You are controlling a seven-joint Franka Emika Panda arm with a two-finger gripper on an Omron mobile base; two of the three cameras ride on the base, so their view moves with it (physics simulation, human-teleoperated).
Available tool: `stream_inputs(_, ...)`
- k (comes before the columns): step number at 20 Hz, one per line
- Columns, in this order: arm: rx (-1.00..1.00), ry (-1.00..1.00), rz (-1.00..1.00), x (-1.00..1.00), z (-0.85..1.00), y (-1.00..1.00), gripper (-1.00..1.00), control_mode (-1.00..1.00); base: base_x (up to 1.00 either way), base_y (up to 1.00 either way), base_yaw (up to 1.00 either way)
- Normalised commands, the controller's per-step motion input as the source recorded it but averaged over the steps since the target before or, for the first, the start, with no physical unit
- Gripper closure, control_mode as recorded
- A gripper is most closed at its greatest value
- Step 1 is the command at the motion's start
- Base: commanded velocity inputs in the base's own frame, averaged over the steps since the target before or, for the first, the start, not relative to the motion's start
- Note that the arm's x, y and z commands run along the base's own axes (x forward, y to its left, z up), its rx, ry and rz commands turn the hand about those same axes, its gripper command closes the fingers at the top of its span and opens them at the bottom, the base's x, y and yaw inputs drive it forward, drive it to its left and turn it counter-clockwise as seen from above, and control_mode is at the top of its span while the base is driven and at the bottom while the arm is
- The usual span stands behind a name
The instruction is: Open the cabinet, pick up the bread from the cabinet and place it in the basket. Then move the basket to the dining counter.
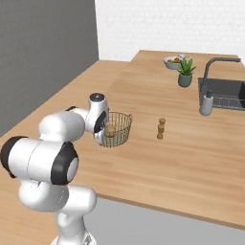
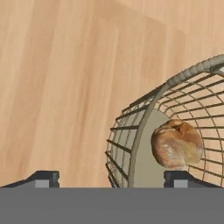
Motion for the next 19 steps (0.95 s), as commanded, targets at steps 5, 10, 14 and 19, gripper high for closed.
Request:
stream_inputs(5,0.15,0.00,-0.35,-1.00,0.81,0.00,-1.00,-1.00,0.00,0.00,0.00)
stream_inputs(10,0.22,0.07,-0.48,-1.00,0.60,-0.07,-1.00,-1.00,0.00,0.00,0.00)
stream_inputs(14,0.21,0.00,-0.53,-1.00,0.34,-0.01,-1.00,-1.00,0.00,0.00,0.00)
stream_inputs(19,0.22,-0.01,-0.53,-1.00,0.20,0.00,-1.00,-1.00,0.00,0.00,0.00)
